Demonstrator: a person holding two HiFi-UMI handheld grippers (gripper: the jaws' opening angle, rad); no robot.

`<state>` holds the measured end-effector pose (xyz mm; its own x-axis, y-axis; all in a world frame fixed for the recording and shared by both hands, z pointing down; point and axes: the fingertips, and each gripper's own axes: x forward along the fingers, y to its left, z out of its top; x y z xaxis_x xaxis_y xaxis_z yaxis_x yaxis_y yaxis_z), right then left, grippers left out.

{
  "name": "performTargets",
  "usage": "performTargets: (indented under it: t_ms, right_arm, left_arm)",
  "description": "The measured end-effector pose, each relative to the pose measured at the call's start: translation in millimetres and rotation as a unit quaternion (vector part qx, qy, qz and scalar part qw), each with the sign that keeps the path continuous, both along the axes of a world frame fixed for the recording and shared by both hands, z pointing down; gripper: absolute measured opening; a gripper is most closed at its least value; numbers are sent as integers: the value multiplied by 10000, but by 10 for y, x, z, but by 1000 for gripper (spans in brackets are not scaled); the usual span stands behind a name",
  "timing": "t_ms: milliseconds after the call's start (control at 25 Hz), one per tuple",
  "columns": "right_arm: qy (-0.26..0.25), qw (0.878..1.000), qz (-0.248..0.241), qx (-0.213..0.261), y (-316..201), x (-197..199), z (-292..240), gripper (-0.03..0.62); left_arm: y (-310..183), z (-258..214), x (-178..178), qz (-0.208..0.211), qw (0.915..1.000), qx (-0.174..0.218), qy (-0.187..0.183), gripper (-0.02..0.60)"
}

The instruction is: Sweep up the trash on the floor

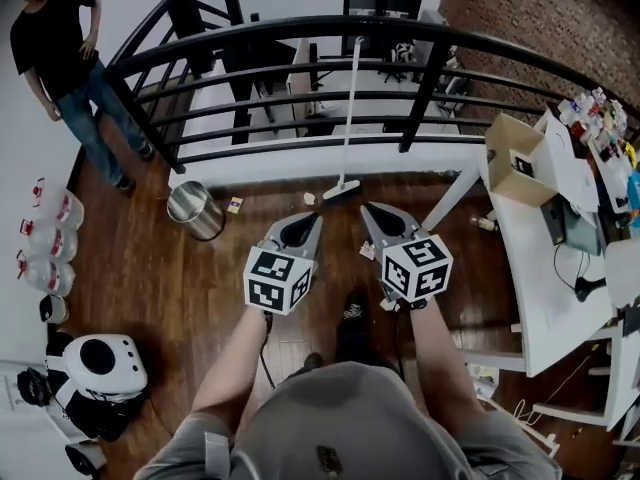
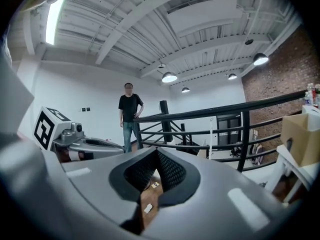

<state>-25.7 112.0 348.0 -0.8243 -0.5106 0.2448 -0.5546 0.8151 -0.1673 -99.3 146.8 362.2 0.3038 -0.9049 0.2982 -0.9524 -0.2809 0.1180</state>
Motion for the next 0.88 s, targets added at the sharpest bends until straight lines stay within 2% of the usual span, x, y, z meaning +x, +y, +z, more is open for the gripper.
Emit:
performTargets:
  t_ms: [240, 400, 680, 880]
  right_arm:
    - [-139, 9997, -187, 95, -1266, -171, -51, 0]
    - [-87, 9994, -306, 143, -1929, -257, -82, 0]
    - [111, 9996, -252, -4, -2782, -570, 95, 0]
    - [423, 9991, -83, -19, -3502, -868, 264, 0]
  left_arm:
    - [-1137, 73, -79, -302, 9991, -75, -294, 8]
    - [-1799, 16, -132, -391, 9988, -53, -290, 8]
    - [-2744, -18, -368, -164, 9997, 21, -187, 8]
    - [-3510, 214, -705, -11, 10000, -40, 37, 8]
